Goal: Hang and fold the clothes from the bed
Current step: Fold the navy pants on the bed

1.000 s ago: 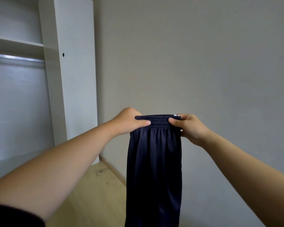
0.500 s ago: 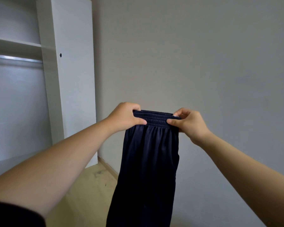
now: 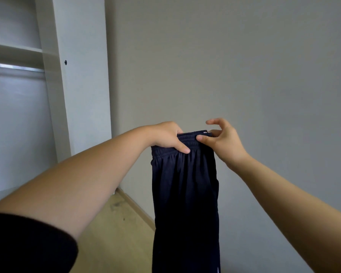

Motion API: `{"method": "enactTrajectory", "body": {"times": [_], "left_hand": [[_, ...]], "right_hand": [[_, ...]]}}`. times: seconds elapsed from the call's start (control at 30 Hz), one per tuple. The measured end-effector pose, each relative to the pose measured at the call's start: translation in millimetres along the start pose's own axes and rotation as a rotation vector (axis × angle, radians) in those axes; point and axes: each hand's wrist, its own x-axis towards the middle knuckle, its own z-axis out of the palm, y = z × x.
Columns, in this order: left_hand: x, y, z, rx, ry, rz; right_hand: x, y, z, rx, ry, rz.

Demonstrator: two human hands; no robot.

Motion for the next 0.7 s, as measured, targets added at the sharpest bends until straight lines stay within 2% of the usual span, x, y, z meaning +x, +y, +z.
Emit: {"method": "enactTrajectory", "body": {"times": [0.03, 0.1, 0.13, 0.17, 0.2, 0.3, 0.4, 0.47, 0.53, 0.6, 0.7], "left_hand": [[1.5, 2.1, 2.0, -0.028, 0.013, 0.001], [5.1, 5.4, 8.7, -0.086, 0.061, 0.005], [6.1, 7.1, 11.6, -0.118, 0.083, -0.001], [6.3, 8.6, 14.1, -0.145, 0.098, -0.012], [6.9, 9.5, 15.7, -0.154, 0.087, -0.03], [7.5, 13.9, 19.9, -0.111, -0.001, -0.079], [7.7, 26.6, 23.7, -0.156, 0.003, -0.116], [9.1, 36.3, 27.4, -0.362, -0.004, -0.143], [11.9, 45.8, 35.0, -0.585, 0.019, -0.144], [14.3, 54.7, 47.8, -0.704, 0.05, -0.15], [16.9, 68.2, 73.4, -0.864, 0.08, -0.147]], "right_hand": [[-3.6, 7.7, -5.5, 0.101, -0.055, 0.061], [-18.5, 35.6, -15.0, 0.25, -0.293, 0.251], [-29.2, 52.6, -17.4, 0.25, -0.407, 0.353], [-39.2, 69.0, -18.6, 0.216, -0.448, 0.431], [-46.1, 81.5, -18.4, 0.186, -0.401, 0.467], [-44.4, 93.4, -16.7, 0.036, -0.074, 0.388], [-33.8, 80.3, -16.6, -0.181, 0.047, 0.25], [-33.0, 74.9, -20.4, -0.158, 0.077, 0.204], [-38.2, 77.8, -29.6, -0.011, 0.094, 0.242], [-51.6, 94.3, -42.4, 0.078, 0.04, 0.354], [-91.3, 143.7, -58.1, -0.001, -0.167, 0.664]]}}
